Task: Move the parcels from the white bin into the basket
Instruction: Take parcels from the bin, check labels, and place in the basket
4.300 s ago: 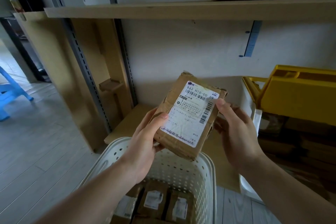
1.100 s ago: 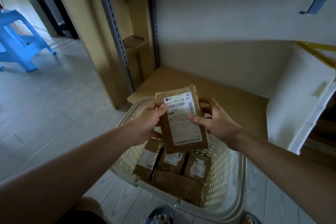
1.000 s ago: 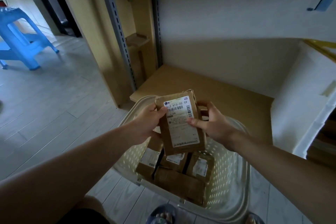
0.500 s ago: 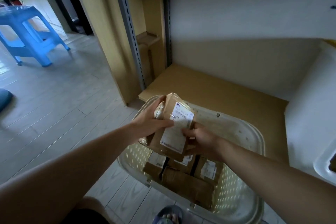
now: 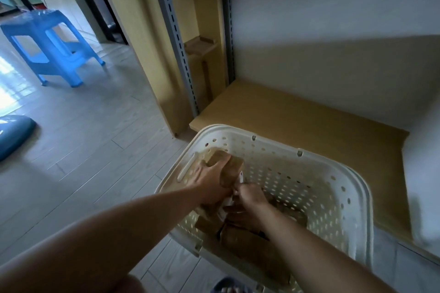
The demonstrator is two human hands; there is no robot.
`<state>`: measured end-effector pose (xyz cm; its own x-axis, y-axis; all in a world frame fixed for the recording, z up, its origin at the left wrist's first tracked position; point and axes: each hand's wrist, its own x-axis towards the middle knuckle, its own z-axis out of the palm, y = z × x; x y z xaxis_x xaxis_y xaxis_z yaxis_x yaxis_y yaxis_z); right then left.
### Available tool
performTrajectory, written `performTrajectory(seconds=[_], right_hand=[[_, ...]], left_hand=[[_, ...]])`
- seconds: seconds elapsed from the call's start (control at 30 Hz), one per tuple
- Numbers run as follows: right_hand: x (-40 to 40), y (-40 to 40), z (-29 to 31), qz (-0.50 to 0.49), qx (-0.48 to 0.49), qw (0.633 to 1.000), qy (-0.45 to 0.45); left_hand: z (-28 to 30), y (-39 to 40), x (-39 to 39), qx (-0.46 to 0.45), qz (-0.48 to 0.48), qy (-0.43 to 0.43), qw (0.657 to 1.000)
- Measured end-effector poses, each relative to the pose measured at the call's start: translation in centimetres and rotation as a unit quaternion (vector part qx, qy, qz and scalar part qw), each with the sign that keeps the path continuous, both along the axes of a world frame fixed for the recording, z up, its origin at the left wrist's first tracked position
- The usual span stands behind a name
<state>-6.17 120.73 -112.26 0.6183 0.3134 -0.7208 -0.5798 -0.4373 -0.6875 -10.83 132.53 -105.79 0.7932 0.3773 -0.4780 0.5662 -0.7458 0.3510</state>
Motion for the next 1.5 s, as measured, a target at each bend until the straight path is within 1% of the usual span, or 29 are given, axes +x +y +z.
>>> performTrajectory(seconds=[0.1,0.17,0.27,0.4,0.5,0.57,0.6,0.63,0.7,0.73,0.87,0.93,1.07,1.1,1.17,1.27,1.33,1.37,1.43,1.5], right_hand=[[-0.2,0.8,-1.0,0.001,0.049,0.998,0.036],[-0.7,1.2,-1.7,0.013,0.069,0.997,0.034],[-0.9,1.4,-2.4,0.047,0.058,0.997,-0.014],[-0.2,1.9,-3.5,0.028,0.045,0.999,-0.008],[0.2,1.9,-5.0,0.027,0.029,0.999,0.004],[0.6,2.0,-6.9,0.027,0.023,0.999,0.005],[1.0,2.2,-9.0,0.022,0.022,1.000,0.002],[1.3,2.4,-11.4,0.017,0.020,1.000,0.003],[1.7,2.7,-14.1,0.014,0.025,1.000,0.006],[1.7,2.6,-14.0,0.019,0.024,1.000,0.006],[1.0,1.7,-7.4,0.037,0.018,0.999,-0.015],[1.0,1.6,-7.2,0.042,0.017,0.999,-0.012],[1.4,1.9,-10.5,0.054,0.012,0.998,-0.018],[1.4,1.8,-10.3,0.061,0.011,0.998,-0.021],[1.0,1.5,-8.2,0.070,0.004,0.997,-0.028],[0.6,0.9,-4.0,0.088,-0.003,0.995,-0.047],[0.6,0.4,-2.3,0.113,-0.015,0.991,-0.076],[0.5,0.0,-1.4,0.136,-0.025,0.985,-0.105],[0.3,-1.1,0.4,0.193,-0.059,0.962,-0.184],[0.1,-2.3,2.0,0.246,-0.110,0.933,-0.238]], left_hand=[[-1.6,0.5,0.1,0.013,0.024,0.031,0.999],[-2.8,0.7,0.0,0.022,0.017,0.027,0.999],[-4.0,0.9,0.3,0.007,0.011,0.016,1.000],[-6.4,1.4,1.1,-0.016,0.021,0.008,1.000],[-6.5,1.0,1.0,-0.025,0.008,0.015,1.000],[-7.0,1.0,1.0,0.002,-0.003,0.016,1.000],[-7.2,0.9,1.0,0.011,-0.005,0.012,1.000],[-7.5,0.9,1.1,0.012,-0.001,0.012,1.000],[-7.9,1.0,1.2,0.011,0.002,0.009,1.000],[-8.1,1.0,1.3,0.013,0.000,0.010,1.000],[-8.0,0.9,1.3,0.037,-0.019,0.018,0.999],[-7.8,0.9,1.4,0.047,-0.025,0.023,0.998],[-7.2,0.7,1.4,0.054,-0.033,0.031,0.997],[-7.2,0.7,1.3,0.054,-0.033,0.033,0.997],[-6.9,0.7,1.3,0.055,-0.031,0.028,0.998],[-6.4,0.6,1.3,0.052,-0.038,-0.006,0.998],[-5.8,0.6,1.4,0.072,-0.060,-0.021,0.995],[-5.4,0.5,1.3,0.101,-0.083,-0.024,0.991],[-4.6,0.3,1.1,0.179,-0.150,-0.045,0.971],[-3.6,0.0,0.8,0.227,-0.218,-0.095,0.944]])
